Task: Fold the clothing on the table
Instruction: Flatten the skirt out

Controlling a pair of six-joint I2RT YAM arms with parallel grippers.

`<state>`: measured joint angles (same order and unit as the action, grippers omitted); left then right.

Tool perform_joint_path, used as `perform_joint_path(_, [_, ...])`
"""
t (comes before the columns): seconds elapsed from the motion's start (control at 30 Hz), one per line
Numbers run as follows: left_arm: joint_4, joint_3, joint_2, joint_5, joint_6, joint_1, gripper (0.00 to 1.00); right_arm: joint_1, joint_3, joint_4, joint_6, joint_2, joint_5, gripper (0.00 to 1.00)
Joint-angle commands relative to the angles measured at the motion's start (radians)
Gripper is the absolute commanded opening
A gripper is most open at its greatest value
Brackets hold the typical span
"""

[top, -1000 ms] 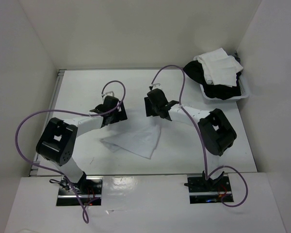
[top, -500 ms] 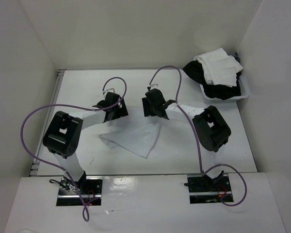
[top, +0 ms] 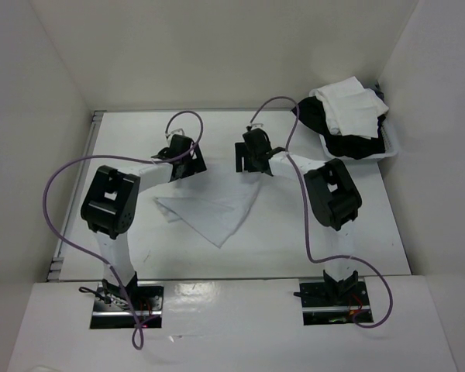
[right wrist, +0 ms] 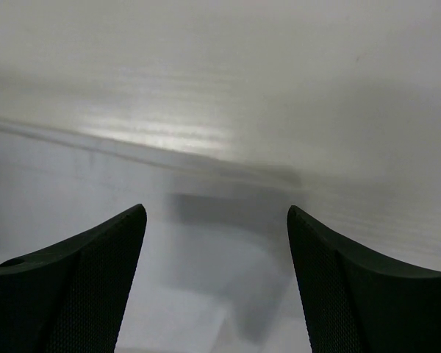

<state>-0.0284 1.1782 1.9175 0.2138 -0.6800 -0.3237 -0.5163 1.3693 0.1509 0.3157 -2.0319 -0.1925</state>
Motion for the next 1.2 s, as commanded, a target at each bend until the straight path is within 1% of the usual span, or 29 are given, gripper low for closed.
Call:
perform_joint_path(0.0, [-0.031,0.030,0.072,-0.043,0.019,0.031,1.00,0.042,0.097,-0.017,-0.016,-0.043,0.011,0.82])
perform_joint_path(0.13, [-0.053,0.133,0.126,-0.054,0.043,0.052,1.00,0.064,0.197,0.030,-0.027,-0.111,0.011,0.82])
perform_joint_path(0.23, [-0.079,0.193,0.173,-0.054,0.063,0.061,1.00,0.073,0.305,0.059,-0.047,-0.172,0.011,0.82])
perform_joint_path(0.37, [-0.079,0.248,0.205,-0.063,0.073,0.072,1.00,0.073,0.359,0.081,-0.047,-0.206,0.001,0.82])
perform_joint_path(0.5, [-0.088,0.308,0.230,-0.086,0.082,0.090,1.00,0.073,0.369,0.081,-0.056,-0.206,0.001,0.82])
perform_joint_path(0.6, [-0.117,0.385,0.268,-0.096,0.091,0.091,1.00,0.073,0.378,0.101,-0.066,-0.197,0.001,0.82])
perform_joint_path(0.7, [-0.140,0.437,0.291,-0.096,0.091,0.091,1.00,0.073,0.335,0.101,-0.066,-0.130,-0.008,0.82])
perform_joint_path(0.77, [-0.140,0.437,0.291,-0.096,0.091,0.091,1.00,0.061,0.295,0.101,-0.066,-0.078,-0.008,0.82])
perform_joint_path(0.8, [-0.131,0.422,0.291,-0.096,0.091,0.091,1.00,0.061,0.250,0.092,-0.066,-0.047,0.004,0.82])
perform_joint_path(0.83, [-0.131,0.413,0.281,-0.096,0.091,0.091,1.00,0.047,0.229,0.091,-0.057,0.013,0.017,0.82])
perform_joint_path(0.93, [-0.111,0.370,0.262,-0.096,0.082,0.091,1.00,0.001,0.169,0.101,-0.047,0.093,0.056,0.82])
perform_joint_path(1.07, [-0.090,0.310,0.218,-0.105,0.082,0.091,1.00,-0.095,0.140,0.111,-0.047,0.114,0.056,0.82])
perform_joint_path(1.17, [-0.080,0.265,0.193,-0.105,0.082,0.091,1.00,-0.128,0.140,0.111,-0.047,0.070,0.057,0.82])
